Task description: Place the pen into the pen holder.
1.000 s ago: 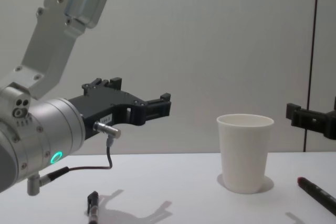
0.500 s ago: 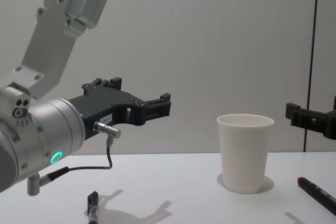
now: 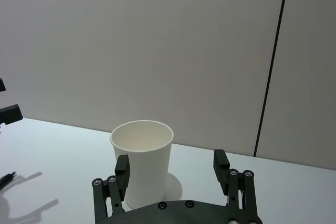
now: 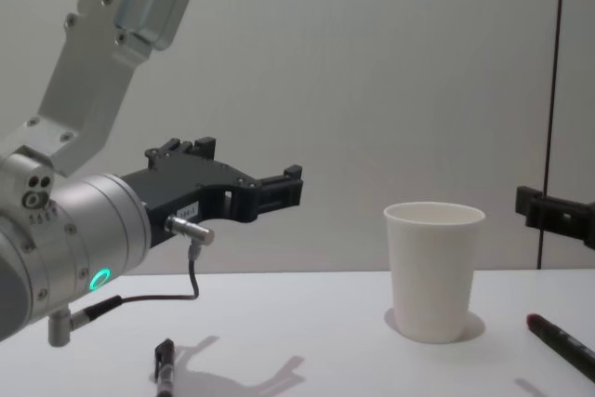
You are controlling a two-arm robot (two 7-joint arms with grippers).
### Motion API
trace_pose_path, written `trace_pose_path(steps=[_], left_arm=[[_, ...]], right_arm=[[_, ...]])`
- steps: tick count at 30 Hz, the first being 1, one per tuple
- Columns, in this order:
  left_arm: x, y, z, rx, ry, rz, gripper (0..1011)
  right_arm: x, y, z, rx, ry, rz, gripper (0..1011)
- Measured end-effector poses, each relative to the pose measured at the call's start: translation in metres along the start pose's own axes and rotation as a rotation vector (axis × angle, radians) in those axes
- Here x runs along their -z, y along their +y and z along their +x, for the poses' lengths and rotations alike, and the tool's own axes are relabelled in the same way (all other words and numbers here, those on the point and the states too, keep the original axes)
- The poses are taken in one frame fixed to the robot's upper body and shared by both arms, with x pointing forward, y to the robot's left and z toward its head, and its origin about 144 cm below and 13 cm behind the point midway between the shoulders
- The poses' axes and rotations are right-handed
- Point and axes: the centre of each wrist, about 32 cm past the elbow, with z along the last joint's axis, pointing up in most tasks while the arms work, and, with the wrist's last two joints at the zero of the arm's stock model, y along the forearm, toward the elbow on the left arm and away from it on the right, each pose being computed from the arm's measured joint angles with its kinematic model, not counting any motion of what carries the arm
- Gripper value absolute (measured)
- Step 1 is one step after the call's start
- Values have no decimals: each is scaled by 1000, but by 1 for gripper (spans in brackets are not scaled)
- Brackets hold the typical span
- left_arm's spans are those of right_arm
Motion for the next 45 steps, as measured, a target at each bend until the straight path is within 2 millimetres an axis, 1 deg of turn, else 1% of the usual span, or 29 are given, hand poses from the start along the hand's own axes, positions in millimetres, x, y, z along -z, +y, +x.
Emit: trace_pose_path(steps=[17,45], left_arm=[[0,0,0,0,0,0,1001],[0,0,0,0,0,0,1001]], right_arm=[[-1,-11,6,34,5,-10,1001],[-4,-35,14,155,50,-58,1001]])
